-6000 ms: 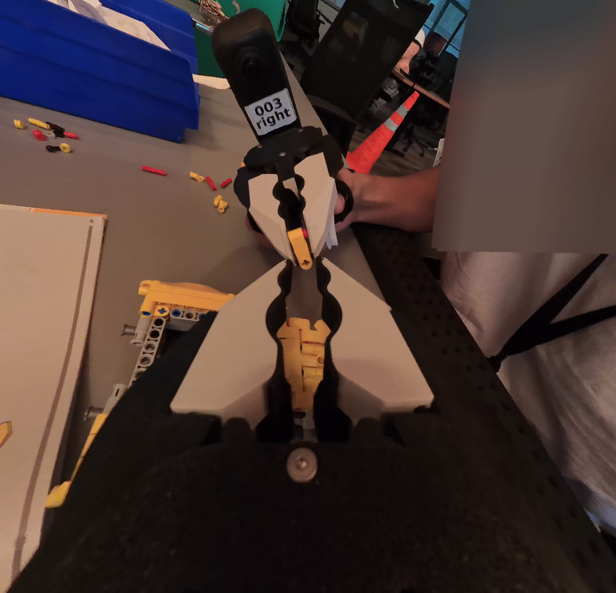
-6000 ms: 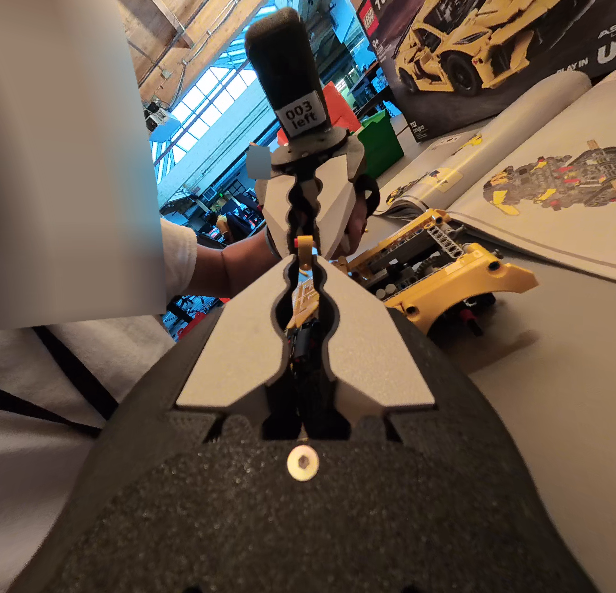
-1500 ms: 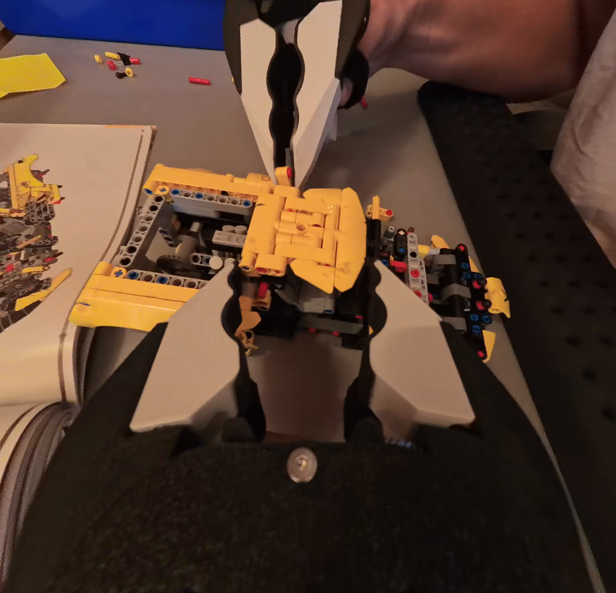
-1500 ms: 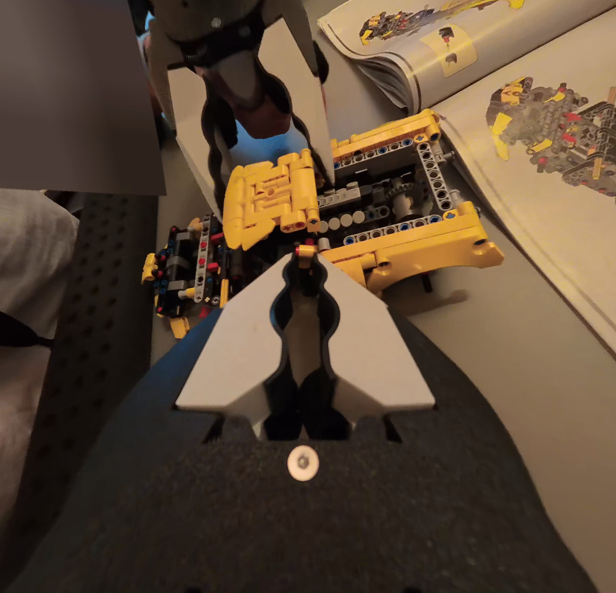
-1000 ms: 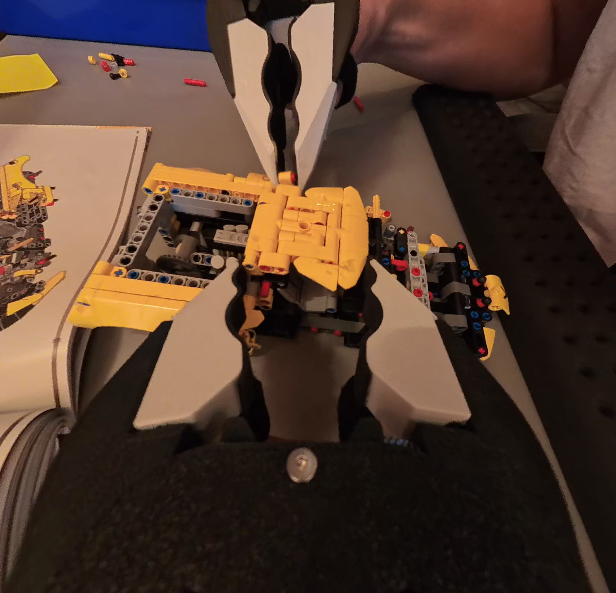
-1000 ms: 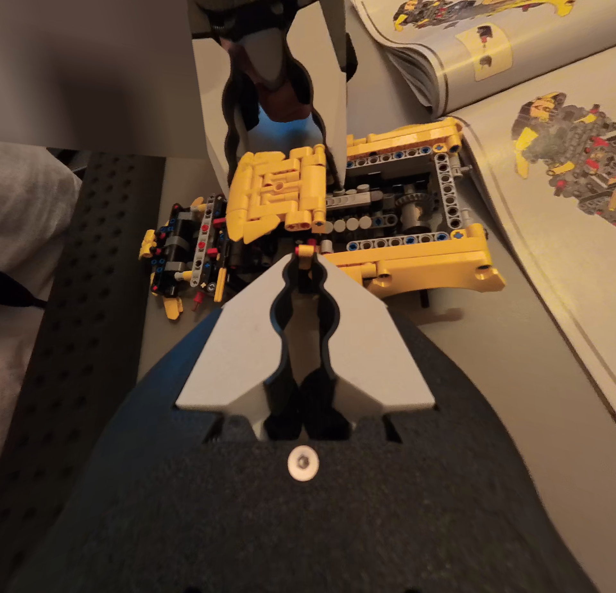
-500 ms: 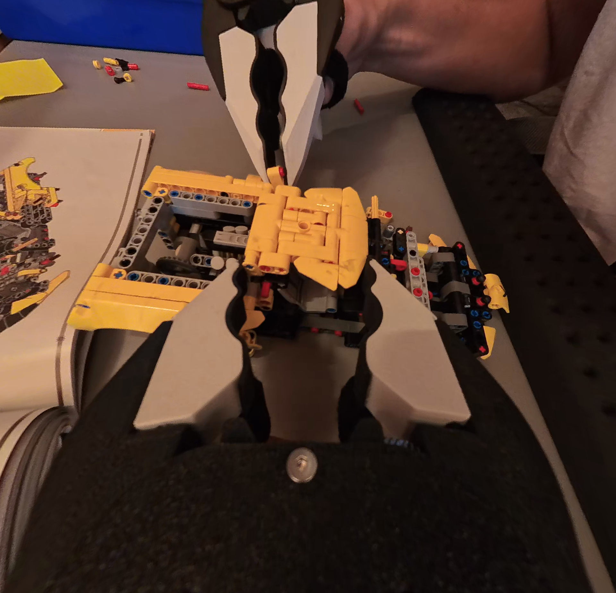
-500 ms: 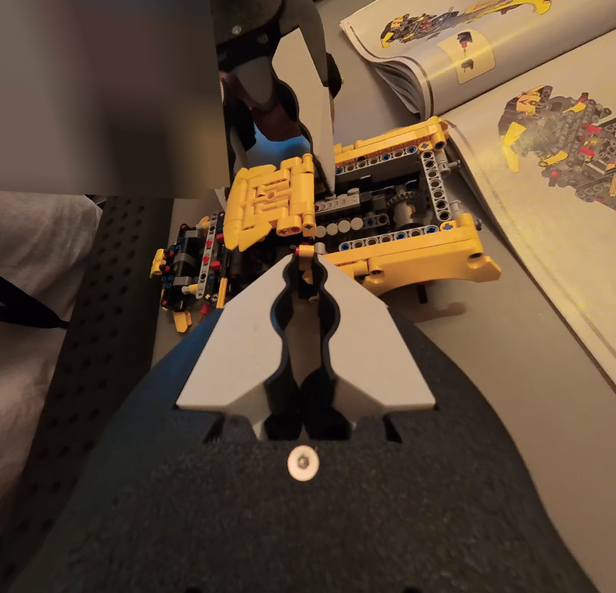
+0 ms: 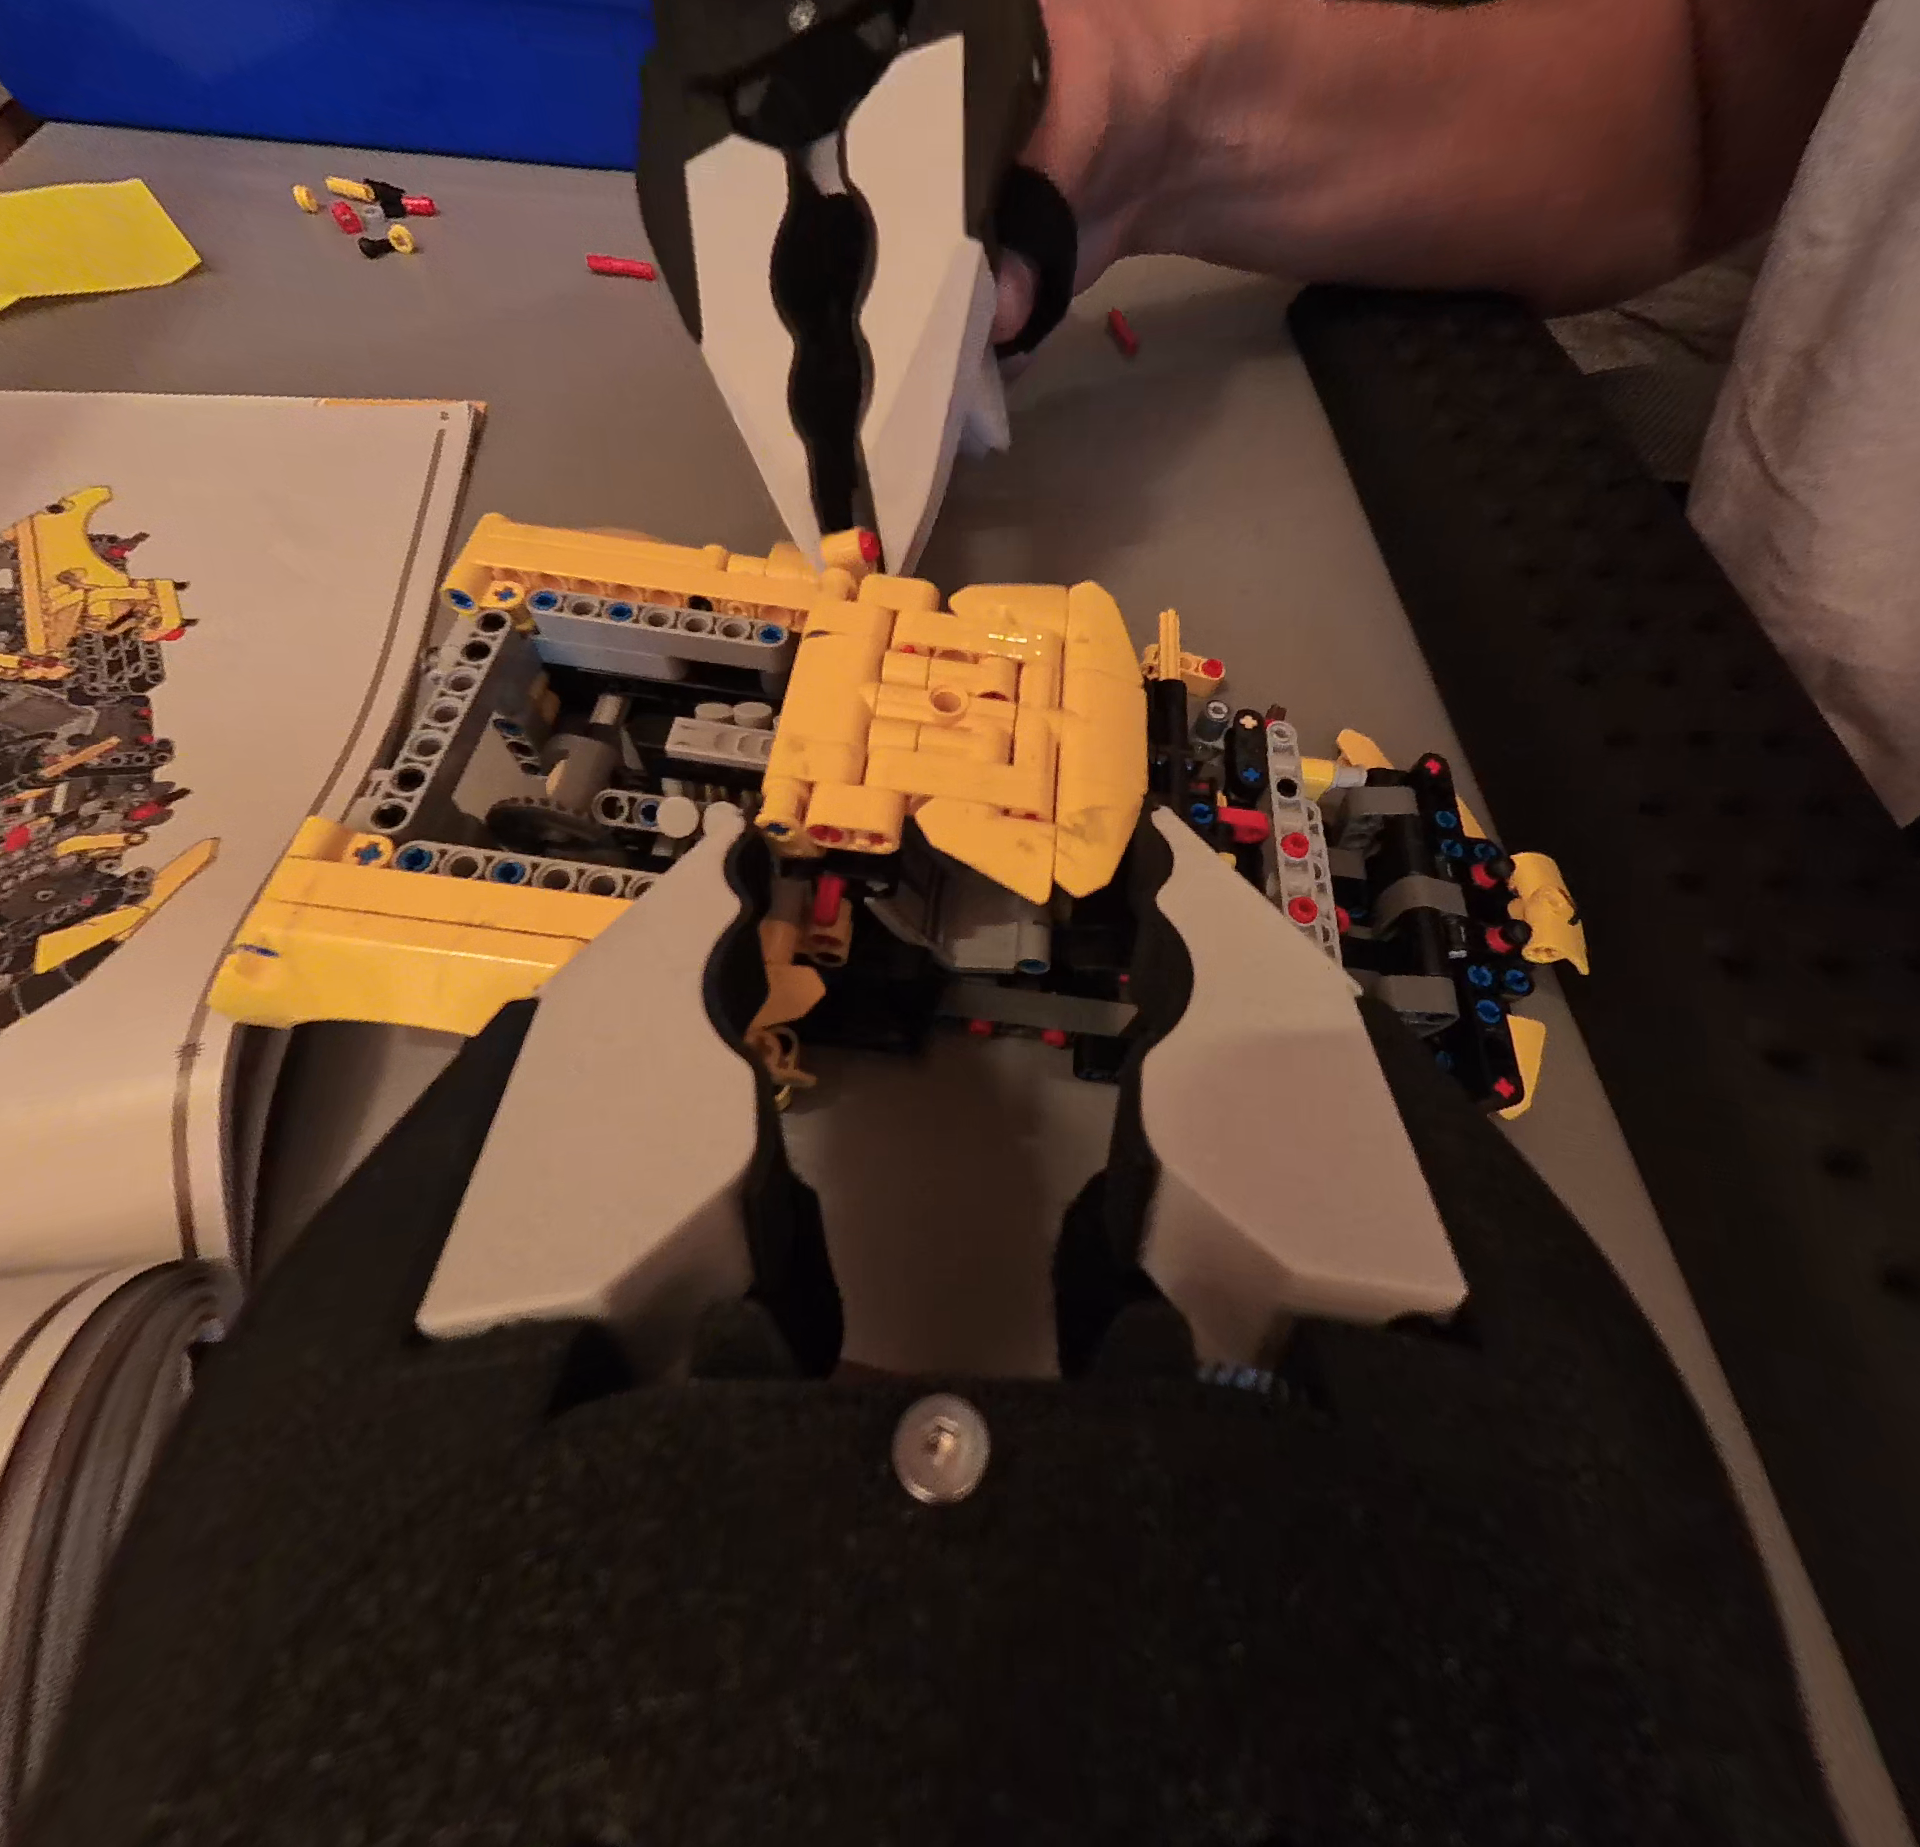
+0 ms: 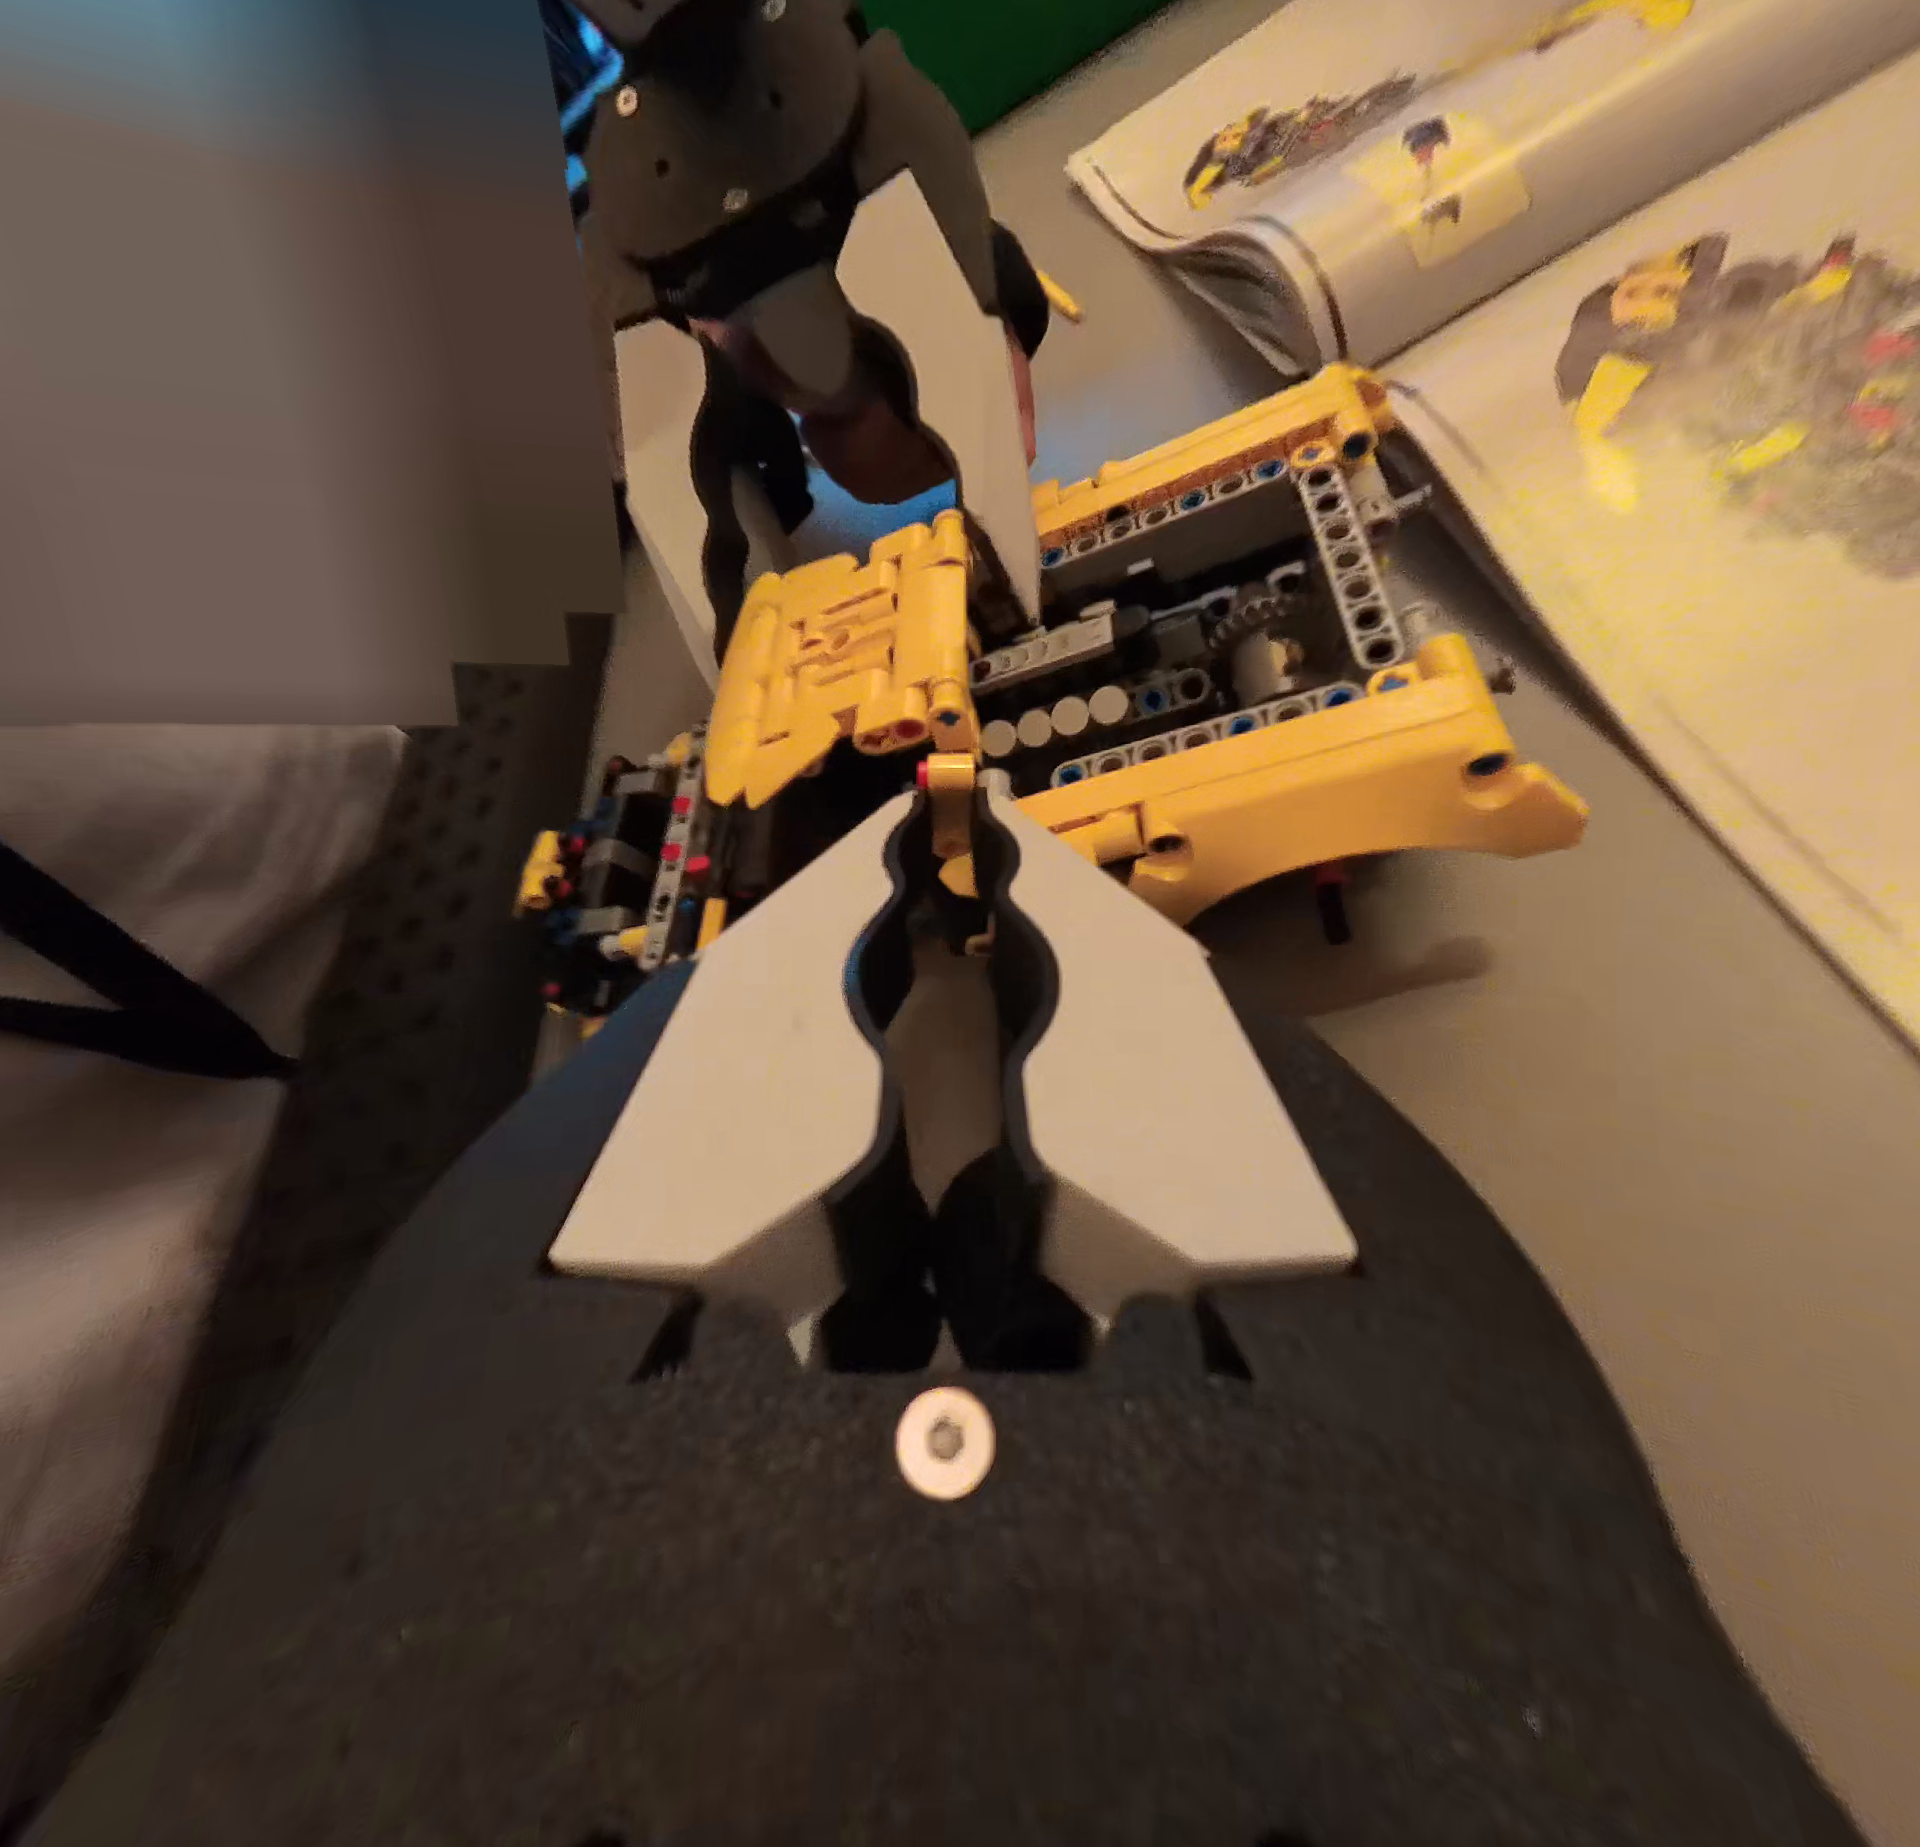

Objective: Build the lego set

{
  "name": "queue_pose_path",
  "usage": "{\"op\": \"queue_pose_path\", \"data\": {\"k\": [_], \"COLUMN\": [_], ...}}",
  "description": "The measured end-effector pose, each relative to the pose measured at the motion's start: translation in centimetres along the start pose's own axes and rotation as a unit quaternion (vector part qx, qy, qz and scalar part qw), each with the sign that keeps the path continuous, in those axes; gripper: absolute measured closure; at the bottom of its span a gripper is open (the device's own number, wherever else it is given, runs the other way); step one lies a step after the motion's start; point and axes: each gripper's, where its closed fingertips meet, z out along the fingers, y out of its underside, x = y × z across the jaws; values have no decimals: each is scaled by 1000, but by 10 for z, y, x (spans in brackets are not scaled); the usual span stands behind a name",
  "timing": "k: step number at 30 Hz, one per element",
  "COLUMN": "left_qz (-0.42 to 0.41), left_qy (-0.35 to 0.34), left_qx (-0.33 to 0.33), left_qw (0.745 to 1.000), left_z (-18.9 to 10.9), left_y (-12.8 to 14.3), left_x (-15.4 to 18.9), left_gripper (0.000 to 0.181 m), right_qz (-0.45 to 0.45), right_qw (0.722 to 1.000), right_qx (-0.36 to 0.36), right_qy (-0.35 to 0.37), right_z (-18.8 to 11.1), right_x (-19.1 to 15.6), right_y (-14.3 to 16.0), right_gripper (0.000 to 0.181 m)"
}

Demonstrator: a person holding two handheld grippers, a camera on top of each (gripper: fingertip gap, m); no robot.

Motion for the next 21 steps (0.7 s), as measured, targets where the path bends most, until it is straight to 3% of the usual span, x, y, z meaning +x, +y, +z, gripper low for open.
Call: {"op": "queue_pose_path", "data": {"k": [4,10,17,21], "left_qz": [2,6,1,-13], "left_qy": [-2,-7,-2,11], "left_qx": [-1,-2,-3,14], "left_qw": [1000,1000,1000,1000], "left_z": [0,1,1,-4], "left_y": [0,0,0,-6], "left_x": [0,0,1,4], "left_gripper": [111,111,111,104], "right_qz": [11,183,173,202], "right_qw": [1000,981,982,973], "right_qx": [1,55,69,104], "right_qy": [6,-39,-7,-51], "right_z": [0,-1,-1,-6], "right_x": [2,2,1,-7], "right_y": [-1,-6,-5,-17], "right_gripper": [174,175,175,175]}}
